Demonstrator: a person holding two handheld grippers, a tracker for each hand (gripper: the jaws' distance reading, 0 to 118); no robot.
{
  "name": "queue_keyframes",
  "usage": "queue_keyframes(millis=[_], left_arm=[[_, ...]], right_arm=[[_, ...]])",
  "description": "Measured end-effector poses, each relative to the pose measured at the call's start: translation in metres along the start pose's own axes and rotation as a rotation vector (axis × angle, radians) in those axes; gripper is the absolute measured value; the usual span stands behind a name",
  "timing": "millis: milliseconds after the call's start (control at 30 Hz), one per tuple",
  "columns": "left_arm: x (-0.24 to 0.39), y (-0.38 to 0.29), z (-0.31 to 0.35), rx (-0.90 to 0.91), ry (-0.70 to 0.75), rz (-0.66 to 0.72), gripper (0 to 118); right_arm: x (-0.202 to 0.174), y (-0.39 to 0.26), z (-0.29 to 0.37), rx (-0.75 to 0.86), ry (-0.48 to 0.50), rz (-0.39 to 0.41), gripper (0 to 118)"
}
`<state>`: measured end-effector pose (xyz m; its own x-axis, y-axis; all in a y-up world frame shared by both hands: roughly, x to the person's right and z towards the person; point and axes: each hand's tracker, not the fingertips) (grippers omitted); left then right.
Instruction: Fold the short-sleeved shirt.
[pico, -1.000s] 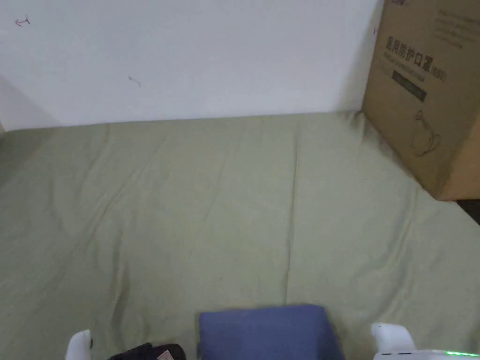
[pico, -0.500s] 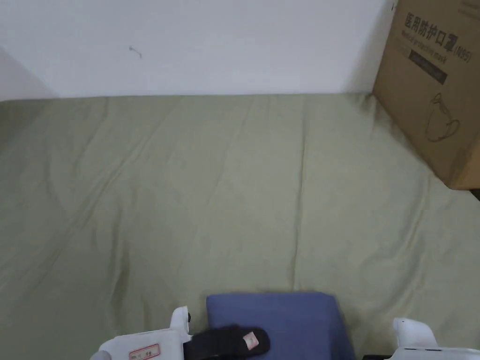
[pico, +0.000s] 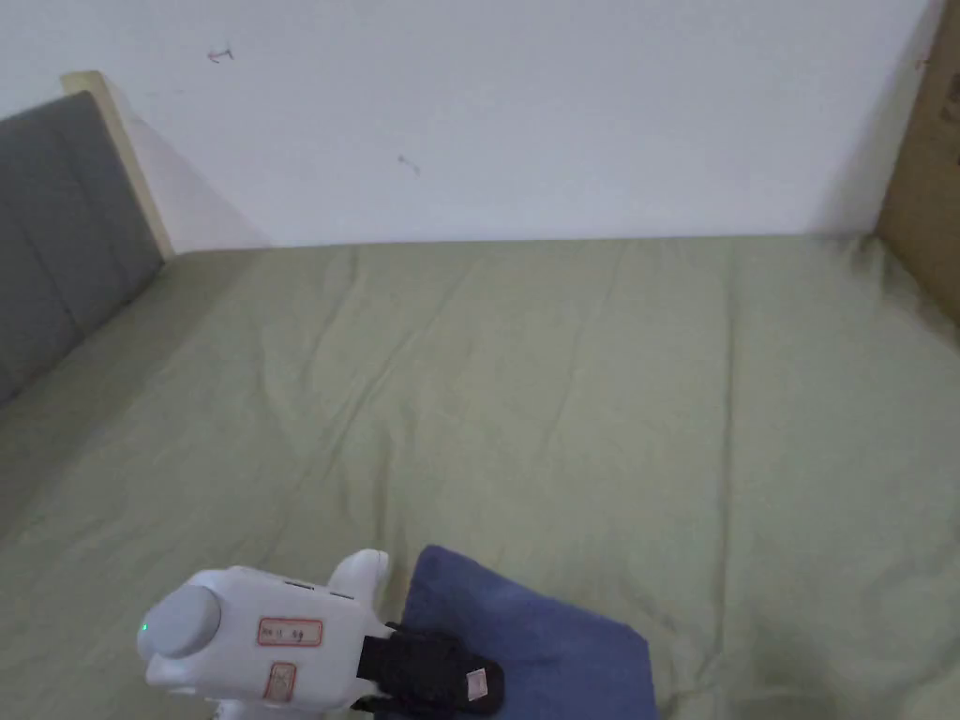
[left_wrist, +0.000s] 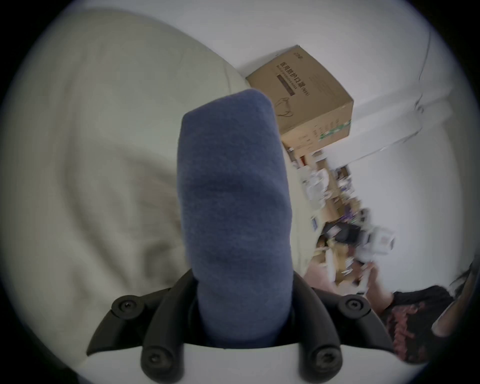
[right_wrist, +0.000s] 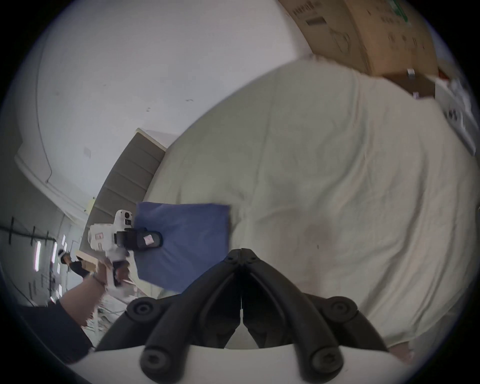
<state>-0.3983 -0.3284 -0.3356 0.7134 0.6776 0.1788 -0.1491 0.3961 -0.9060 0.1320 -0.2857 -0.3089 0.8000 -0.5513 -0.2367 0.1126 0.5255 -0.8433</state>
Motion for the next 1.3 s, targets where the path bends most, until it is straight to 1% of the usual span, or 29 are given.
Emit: queue_keyframes(millis=[67,167,267,300,400,467,500,533,567,600,667,700,767,800,833,867,900,933,967,1033,1067,1100,1167,1200,1267,1300], left_arm=[[-0.021,0.007,0.045,-0.012,0.139,-0.014,20],[-0.059,0.014,0.108,-0.078,0.373,-0.017,20],[-0.095,0.015,0.151,-0.15,0.658,0.012,20],[-0.105,0.015,0.161,-0.191,0.765,-0.007,20],[-0.134,0.013,0.179,-0.236,0.978,-0.043,21],[-0.151,0.01,0.185,-0.237,1.042,-0.044,22],[-0.155,0.008,0.189,-0.222,1.084,-0.031,36],[-0.16,0.007,0.192,-0.219,1.116,-0.032,62],[-0.163,0.005,0.197,-0.217,1.152,-0.043,95],[-0.163,0.003,0.204,-0.2,1.144,-0.048,115],[-0.16,0.003,0.22,-0.146,1.132,-0.046,112],[-0.155,0.004,0.226,-0.109,1.205,-0.053,112],[-0.134,0.004,0.234,-0.019,1.215,-0.141,112],[-0.12,0.003,0.235,0.041,1.188,-0.167,112],[-0.102,-0.004,0.231,0.1,1.077,-0.141,112],[-0.085,-0.011,0.227,0.163,1.005,-0.129,112],[-0.069,-0.018,0.221,0.205,0.93,-0.11,111],[-0.051,-0.026,0.212,0.242,0.857,-0.106,107],[-0.035,-0.034,0.202,0.272,0.821,-0.114,96],[0.009,-0.055,0.172,0.346,0.773,-0.148,29],[0.026,-0.063,0.158,0.38,0.762,-0.153,1],[0.046,-0.071,0.143,0.412,0.727,-0.149,0],[0.094,-0.088,0.118,0.553,0.684,-0.194,0],[0.12,-0.092,0.107,0.61,0.62,-0.21,0],[0.17,-0.095,0.09,0.715,0.617,-0.274,0],[0.195,-0.097,0.082,0.777,0.618,-0.311,0]], right_arm=[[-0.01,0.0,0.01,0.007,-0.026,0.045,0],[-0.029,-0.002,0.017,-0.01,-0.057,0.095,0],[-0.043,-0.003,0.014,-0.03,-0.072,0.126,0],[-0.047,-0.004,0.013,-0.033,-0.081,0.13,0],[-0.052,-0.002,0.009,-0.037,-0.092,0.128,0],[-0.055,0.0,0.004,-0.05,-0.085,0.101,0],[-0.055,0.001,0.002,-0.052,-0.082,0.094,0],[-0.056,0.001,0.0,-0.053,-0.082,0.091,0],[-0.06,0.001,-0.002,-0.054,-0.085,0.093,0],[-0.064,0.002,-0.003,-0.057,-0.091,0.102,0],[-0.067,0.003,-0.004,-0.057,-0.092,0.126,0],[-0.07,0.004,-0.004,-0.05,-0.092,0.143,0],[-0.075,0.006,-0.004,-0.038,-0.094,0.171,0],[-0.073,0.007,-0.004,-0.035,-0.097,0.184,0],[-0.075,0.009,-0.004,-0.032,-0.103,0.199,0],[-0.077,0.01,-0.004,-0.027,-0.106,0.21,0],[-0.078,0.01,-0.002,-0.022,-0.106,0.219,0],[-0.077,0.011,-0.001,-0.016,-0.103,0.225,0],[-0.077,0.012,0.001,-0.011,-0.097,0.227,0],[-0.077,0.014,0.007,0.001,-0.084,0.227,0],[-0.077,0.015,0.01,0.01,-0.083,0.228,0],[-0.076,0.016,0.014,0.019,-0.081,0.227,0],[-0.075,0.017,0.024,0.045,-0.063,0.225,0],[-0.074,0.018,0.03,0.06,-0.056,0.221,0],[-0.076,0.02,0.042,0.105,-0.054,0.212,0],[-0.078,0.022,0.051,0.155,-0.052,0.226,0]])
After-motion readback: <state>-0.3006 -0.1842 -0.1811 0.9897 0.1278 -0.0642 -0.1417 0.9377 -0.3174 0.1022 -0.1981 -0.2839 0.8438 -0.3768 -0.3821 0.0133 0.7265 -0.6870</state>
